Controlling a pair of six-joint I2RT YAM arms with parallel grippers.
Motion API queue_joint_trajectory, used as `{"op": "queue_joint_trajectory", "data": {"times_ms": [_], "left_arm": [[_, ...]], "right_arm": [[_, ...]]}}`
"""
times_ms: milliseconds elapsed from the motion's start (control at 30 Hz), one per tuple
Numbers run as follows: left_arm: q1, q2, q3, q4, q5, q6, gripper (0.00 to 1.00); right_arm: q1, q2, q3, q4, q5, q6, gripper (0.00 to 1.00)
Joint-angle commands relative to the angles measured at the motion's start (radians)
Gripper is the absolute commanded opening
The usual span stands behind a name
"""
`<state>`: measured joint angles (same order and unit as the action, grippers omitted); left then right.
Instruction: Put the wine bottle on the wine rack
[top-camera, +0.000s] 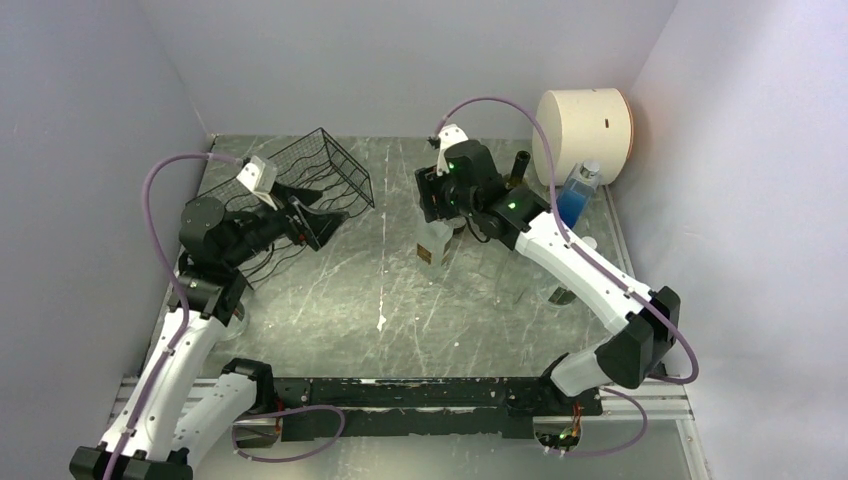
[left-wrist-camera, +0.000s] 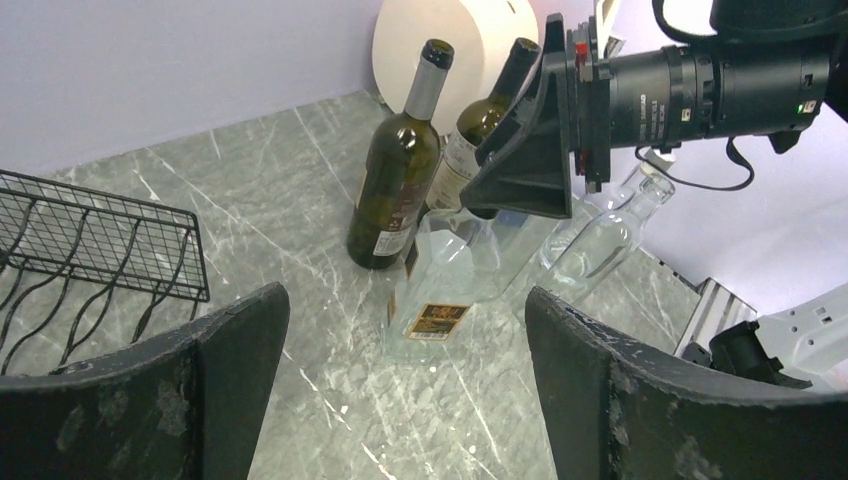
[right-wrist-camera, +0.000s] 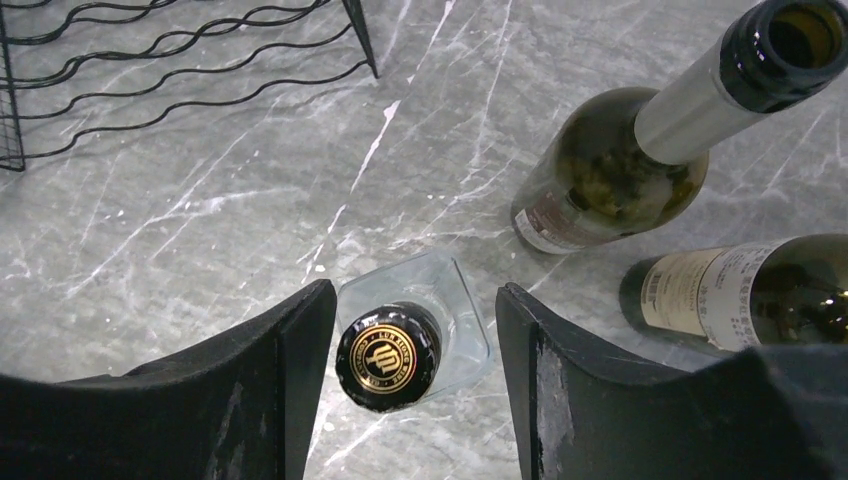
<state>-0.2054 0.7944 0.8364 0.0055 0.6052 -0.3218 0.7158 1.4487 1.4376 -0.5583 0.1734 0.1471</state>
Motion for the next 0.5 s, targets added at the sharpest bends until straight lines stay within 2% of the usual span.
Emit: {"op": "queue_joint_trajectory", "data": {"times_ms": [0,167,367,467], "left_arm": [[0.009,-0.001,-0.048,0.113,0.069,0.007,0.91],[0.006,0.007,-0.078,0.139,0.1,0.011,0.91],[0.004,0.018,-0.084,0.103,0.112,0.054,0.92],[0.003,0.023,-0.093,0.096,0.101,0.068,0.92]], "right_arm": [[0.008,0.006,-0.004,0.072,0.034,-0.025,0.61],[0.011,0.004,-0.025,0.08,0.015,-0.041,0.52],[0.01,-0.014,-0.13,0.149,-0.005,-0.057,0.52],[0.01,-0.026,-0.15,0.169,-0.009,-0.055,0.41]]}}
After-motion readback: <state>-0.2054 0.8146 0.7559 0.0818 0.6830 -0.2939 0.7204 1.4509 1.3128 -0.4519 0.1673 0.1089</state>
